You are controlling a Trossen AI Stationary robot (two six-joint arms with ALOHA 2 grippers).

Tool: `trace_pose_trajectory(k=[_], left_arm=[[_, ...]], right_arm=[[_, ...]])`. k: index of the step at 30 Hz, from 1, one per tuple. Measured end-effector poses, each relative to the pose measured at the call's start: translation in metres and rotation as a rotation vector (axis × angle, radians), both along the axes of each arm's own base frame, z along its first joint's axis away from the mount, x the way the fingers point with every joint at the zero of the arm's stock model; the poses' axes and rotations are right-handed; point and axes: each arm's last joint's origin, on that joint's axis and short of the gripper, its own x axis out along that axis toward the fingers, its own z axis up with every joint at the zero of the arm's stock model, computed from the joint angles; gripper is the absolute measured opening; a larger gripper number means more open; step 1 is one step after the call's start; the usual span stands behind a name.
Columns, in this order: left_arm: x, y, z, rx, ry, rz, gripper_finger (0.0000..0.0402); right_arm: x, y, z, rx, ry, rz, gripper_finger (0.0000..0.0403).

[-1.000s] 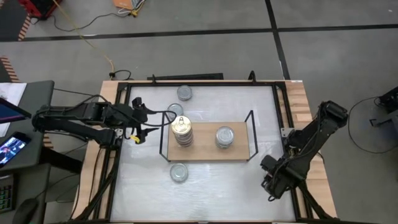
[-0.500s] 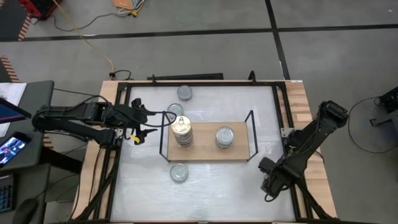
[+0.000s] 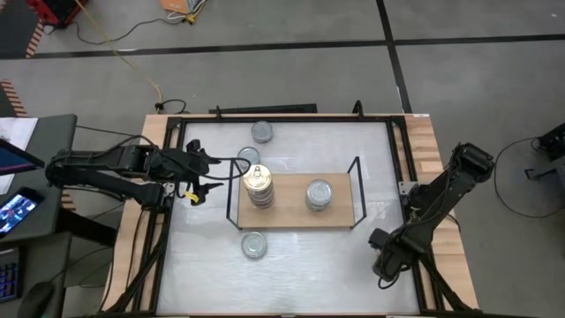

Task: Stack canned seafood by type on shelf
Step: Stack the blue tuna can on top of the blue tuna can on the shelf

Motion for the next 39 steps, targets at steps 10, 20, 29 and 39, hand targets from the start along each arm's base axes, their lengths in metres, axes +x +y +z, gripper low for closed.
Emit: trace_pose_trajectory(k=[10,20,29,39], left_arm=[[0.000,0.000,0.000,0.006,0.000,0.009,0.0302],[0.002,0.002,0.004,0.089,-0.030,0.043,0.0302],[0.008,0.002,0.015,0.156,-0.133,-0.004,0.0302],[0.009,-0.001,0.015,0.104,-0.145,-0.069,0.0302]], right_arm=[[-0.001,0.000,0.000,0.018,0.021,0.008,0.0208],[-0.008,-0.011,0.038,0.094,-0.058,0.011,0.0209],[-0.003,-0.020,0.098,0.301,-0.575,-0.124,0.0209],[0.027,-0.036,0.119,0.316,-0.910,-0.029,0.0209]])
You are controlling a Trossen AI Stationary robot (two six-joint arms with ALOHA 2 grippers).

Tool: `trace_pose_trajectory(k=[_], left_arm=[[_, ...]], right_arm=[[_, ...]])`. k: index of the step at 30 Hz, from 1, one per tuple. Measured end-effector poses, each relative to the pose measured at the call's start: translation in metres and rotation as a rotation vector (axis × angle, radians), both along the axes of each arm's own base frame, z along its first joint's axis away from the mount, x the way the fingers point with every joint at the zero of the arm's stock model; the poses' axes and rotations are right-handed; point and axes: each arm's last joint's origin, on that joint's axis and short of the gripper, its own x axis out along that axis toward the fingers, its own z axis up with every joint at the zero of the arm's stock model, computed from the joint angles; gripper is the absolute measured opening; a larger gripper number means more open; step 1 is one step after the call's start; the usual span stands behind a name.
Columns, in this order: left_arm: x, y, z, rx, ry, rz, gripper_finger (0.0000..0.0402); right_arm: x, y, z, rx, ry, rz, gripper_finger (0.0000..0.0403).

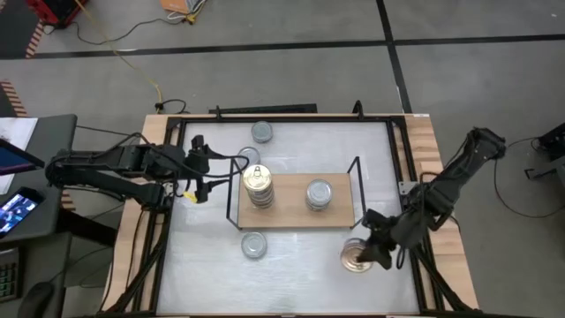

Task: Stack canned seafood by type on shelf
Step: Stack the blue tuna can on top of the blue tuna can on the shelf

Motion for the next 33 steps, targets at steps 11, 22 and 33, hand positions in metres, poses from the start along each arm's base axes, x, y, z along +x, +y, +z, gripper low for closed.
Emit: trace_pose_trajectory(k=[11,22,33], left_arm=[[0.001,-0.010,0.005,0.103,-0.030,-0.046,0.0302],[-0.003,-0.035,0.005,0.425,0.027,0.003,0.0302],[-0.003,-0.050,0.007,0.868,0.166,-0.038,0.0302]], right_arm=[[0.060,-0.068,0.024,-0.058,-0.361,-0.150,0.0211],[0.129,-0.147,0.034,-0.006,-0.462,-0.331,0.0212],[0.197,-0.170,0.062,0.072,-0.381,-0.255,0.0213]])
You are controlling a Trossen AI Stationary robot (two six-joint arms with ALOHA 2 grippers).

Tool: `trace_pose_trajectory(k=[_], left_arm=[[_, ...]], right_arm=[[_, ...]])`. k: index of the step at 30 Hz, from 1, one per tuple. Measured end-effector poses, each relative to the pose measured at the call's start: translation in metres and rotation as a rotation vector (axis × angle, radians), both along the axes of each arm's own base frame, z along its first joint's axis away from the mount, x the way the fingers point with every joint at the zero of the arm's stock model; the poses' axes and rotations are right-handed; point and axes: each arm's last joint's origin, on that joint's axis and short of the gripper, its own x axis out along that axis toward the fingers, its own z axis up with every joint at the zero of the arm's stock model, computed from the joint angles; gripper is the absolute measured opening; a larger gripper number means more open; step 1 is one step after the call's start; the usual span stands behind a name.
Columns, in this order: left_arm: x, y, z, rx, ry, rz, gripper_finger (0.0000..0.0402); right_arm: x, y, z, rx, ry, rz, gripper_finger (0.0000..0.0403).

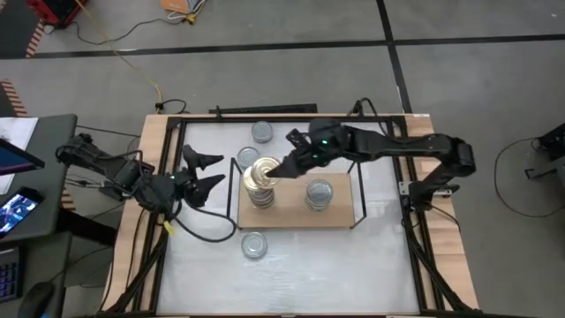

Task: Stack canned seafood by type on shelf
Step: Stack the blue tuna can on top of the blue tuna can on the shelf

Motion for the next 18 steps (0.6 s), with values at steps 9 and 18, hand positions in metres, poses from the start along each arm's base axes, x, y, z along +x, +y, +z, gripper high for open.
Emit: trace_pose_trajectory(k=[9,18], left_arm=[[0.005,-0.008,-0.001,0.165,0.121,-0.219,0.0302],[0.025,-0.016,-0.002,0.190,0.109,-0.270,0.0302]], right_arm=[[0.029,-0.007,0.013,0.020,0.085,0.004,0.0213],[0.040,-0.010,-0.003,0.054,0.178,0.021,0.0228]])
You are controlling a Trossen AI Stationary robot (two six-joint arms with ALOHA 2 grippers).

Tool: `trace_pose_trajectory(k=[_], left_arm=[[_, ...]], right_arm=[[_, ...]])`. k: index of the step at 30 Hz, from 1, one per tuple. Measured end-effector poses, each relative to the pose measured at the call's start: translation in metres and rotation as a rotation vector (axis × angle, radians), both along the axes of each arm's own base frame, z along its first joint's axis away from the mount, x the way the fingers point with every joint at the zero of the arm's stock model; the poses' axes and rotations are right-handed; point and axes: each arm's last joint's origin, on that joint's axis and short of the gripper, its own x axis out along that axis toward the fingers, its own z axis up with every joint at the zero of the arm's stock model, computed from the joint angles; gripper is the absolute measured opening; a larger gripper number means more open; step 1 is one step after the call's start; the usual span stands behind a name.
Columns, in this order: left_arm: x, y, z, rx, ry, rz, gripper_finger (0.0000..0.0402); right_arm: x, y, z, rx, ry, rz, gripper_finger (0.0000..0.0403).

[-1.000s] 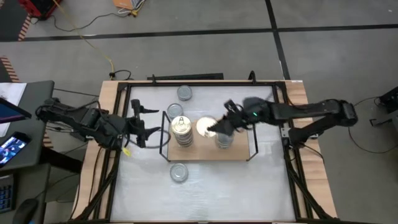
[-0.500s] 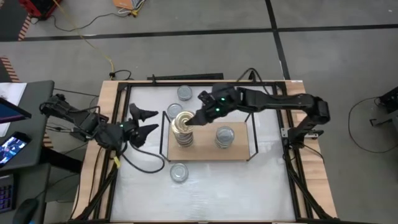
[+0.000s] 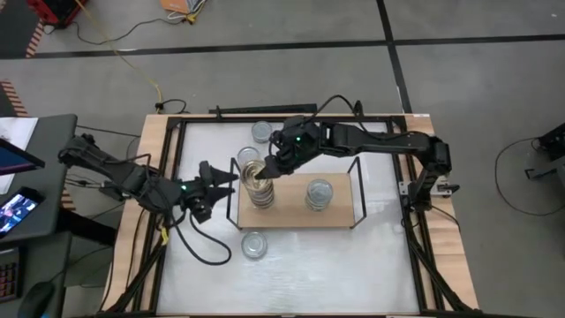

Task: Stack canned seafood by type on shelf
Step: Stack the blue tuna can on top of the blue tuna can on the shelf

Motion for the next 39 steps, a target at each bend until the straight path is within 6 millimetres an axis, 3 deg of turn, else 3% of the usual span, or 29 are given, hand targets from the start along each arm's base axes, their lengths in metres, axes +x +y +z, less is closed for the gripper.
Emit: trace_pose_trajectory(k=[10,26,39], left_arm=[[0.011,-0.003,-0.004,-0.099,0.006,-0.080,0.0302],[0.013,0.003,-0.003,-0.186,-0.003,-0.124,0.0302],[0.015,0.006,-0.003,-0.217,-0.002,-0.137,0.0302]], right_arm=[[0.001,0.001,0.005,-0.048,-0.062,0.031,0.0259],[-0.009,0.003,0.002,-0.006,0.036,0.059,0.0316],[-0.015,-0.001,0.004,0.140,0.109,-0.003,0.0322]])
